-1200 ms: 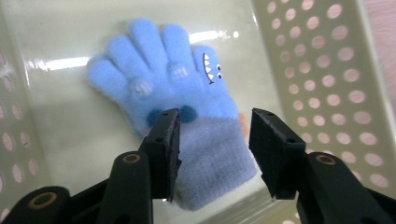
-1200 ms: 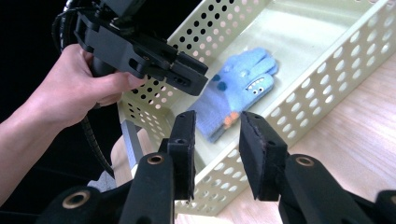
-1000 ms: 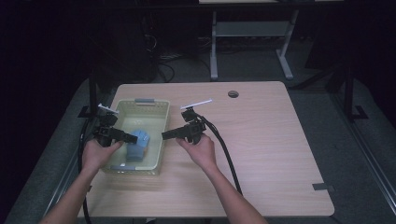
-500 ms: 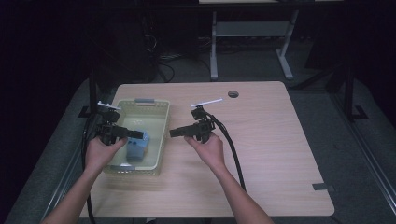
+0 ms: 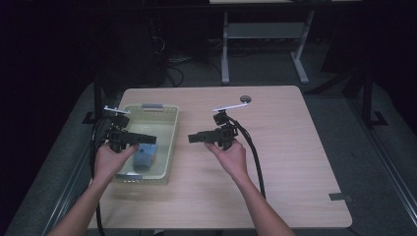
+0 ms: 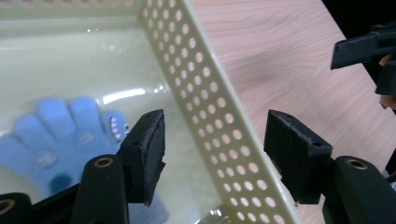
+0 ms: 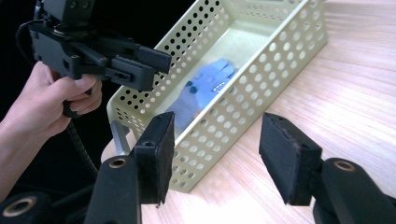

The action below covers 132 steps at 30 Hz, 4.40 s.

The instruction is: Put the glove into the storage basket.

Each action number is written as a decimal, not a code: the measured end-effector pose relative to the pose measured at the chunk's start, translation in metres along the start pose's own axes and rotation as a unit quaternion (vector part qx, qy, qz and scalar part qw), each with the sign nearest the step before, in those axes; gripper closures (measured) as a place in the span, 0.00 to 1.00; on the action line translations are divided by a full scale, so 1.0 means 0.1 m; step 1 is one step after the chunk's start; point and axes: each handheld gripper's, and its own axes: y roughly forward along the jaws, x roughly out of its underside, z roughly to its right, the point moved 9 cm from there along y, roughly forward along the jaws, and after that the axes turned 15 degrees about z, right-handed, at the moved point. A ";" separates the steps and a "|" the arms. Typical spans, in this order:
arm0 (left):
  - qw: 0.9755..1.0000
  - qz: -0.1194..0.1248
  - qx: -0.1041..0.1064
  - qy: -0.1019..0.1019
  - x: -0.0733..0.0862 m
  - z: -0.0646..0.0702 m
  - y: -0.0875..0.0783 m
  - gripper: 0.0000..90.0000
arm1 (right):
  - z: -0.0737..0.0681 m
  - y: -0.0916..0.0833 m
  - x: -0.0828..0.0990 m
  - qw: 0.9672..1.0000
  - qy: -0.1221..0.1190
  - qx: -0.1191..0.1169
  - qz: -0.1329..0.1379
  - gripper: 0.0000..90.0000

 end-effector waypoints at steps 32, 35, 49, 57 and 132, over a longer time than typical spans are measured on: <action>0.996 0.016 0.087 0.019 -0.05 0.67 0.32 0.35 | 0.32 -0.57 -0.01 0.999 0.012 0.033 0.025 0.43; 0.995 0.016 0.092 0.021 -0.05 0.71 0.35 0.35 | 0.36 -0.62 0.00 0.999 0.008 0.039 0.025 0.42; 0.993 0.008 0.116 0.038 0.03 0.95 0.53 0.34 | 0.53 -0.89 0.04 0.997 0.018 0.060 0.033 0.42; 0.991 0.009 0.131 0.041 0.07 1.08 0.63 0.32 | 0.62 -1.03 0.08 0.997 0.026 0.071 0.035 0.42; 0.983 -0.001 0.174 0.067 0.82 1.75 1.17 0.24 | 1.30 -1.96 0.88 0.988 0.078 0.125 0.053 0.35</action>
